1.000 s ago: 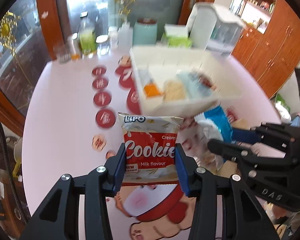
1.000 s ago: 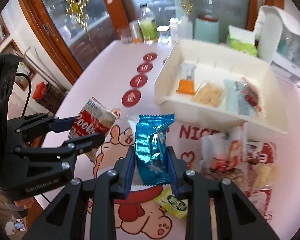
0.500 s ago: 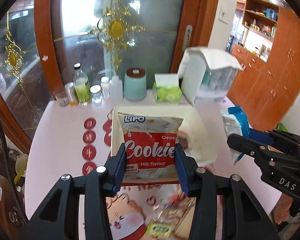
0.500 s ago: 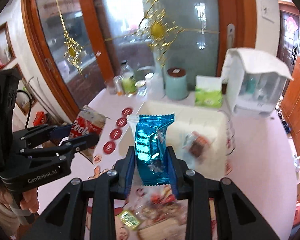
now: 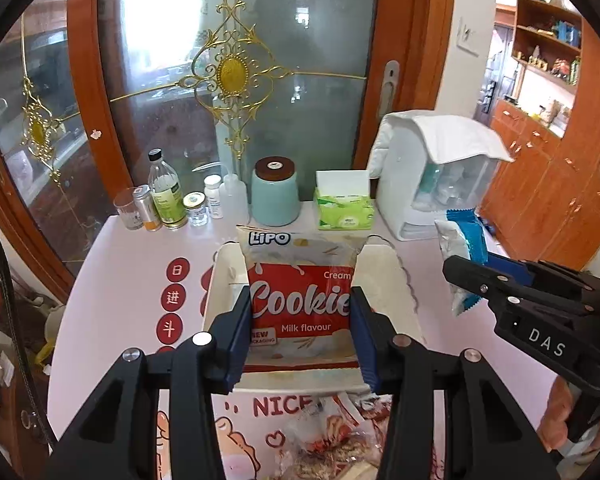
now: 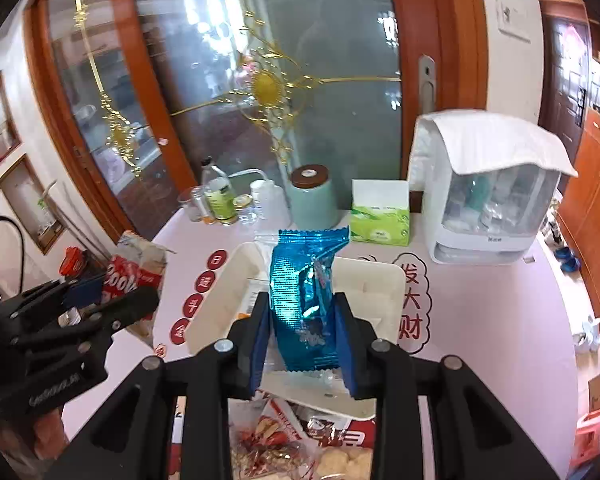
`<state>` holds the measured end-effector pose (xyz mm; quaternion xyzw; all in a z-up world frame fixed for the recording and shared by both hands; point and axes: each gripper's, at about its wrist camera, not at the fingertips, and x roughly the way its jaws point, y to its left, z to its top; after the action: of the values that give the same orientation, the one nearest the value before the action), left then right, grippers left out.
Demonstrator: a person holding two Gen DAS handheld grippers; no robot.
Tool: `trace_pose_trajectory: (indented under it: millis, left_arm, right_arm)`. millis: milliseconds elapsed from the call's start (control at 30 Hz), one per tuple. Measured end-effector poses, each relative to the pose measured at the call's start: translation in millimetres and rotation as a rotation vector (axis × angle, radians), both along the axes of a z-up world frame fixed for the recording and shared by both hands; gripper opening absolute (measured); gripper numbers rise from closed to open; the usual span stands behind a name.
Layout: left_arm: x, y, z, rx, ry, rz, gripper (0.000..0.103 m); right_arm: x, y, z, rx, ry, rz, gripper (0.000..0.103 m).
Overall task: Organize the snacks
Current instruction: 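Carry both snacks into the white tray and open both tools, then move both open tools back over the snack pile on the table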
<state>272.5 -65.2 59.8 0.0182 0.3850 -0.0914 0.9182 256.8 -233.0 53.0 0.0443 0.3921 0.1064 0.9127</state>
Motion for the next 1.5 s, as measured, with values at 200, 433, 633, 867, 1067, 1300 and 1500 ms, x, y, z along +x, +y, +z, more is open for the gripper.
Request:
trace_pose_trajectory:
  millis: [200, 433, 633, 867, 1067, 1300, 1500]
  left_arm:
    - [27.2, 1.2, -32.7, 0.004, 0.062, 0.052, 0.044]
    - [55.6, 7.1, -70.4, -0.002, 0.143, 0.095, 0.044]
    - [75.6, 13.9, -91.5, 0.003, 0.196, 0.127, 0.054]
    - [84.7, 35.6, -108.2, -0.009, 0.233, 0.216, 0.085]
    - [81.7, 40.6, -115.8, -0.021, 0.249, 0.234, 0.085]
    - [71.2, 38.8, -105.6, -0.020, 0.221, 0.228, 0.085]
    - [54.4, 36.0, -89.4, -0.005, 0.186, 0.211, 0.086]
  right_arm:
    - [26.4, -2.4, -29.3, 0.041, 0.056, -0.019, 0.031]
    - [54.6, 10.5, -62.6, 0.062, 0.114, -0.012, 0.031]
    - [74.9, 27.9, -83.3, 0.048, 0.145, 0.013, 0.031]
    - [87.5, 34.9, -102.1, 0.011, 0.185, -0.004, 0.036]
    - [84.6, 34.4, -108.5, 0.023, 0.201, -0.003, 0.043]
    - [77.8, 35.5, -107.0, 0.024, 0.208, 0.003, 0.043]
    - [66.3, 35.7, -97.7, 0.024, 0.192, 0.000, 0.043]
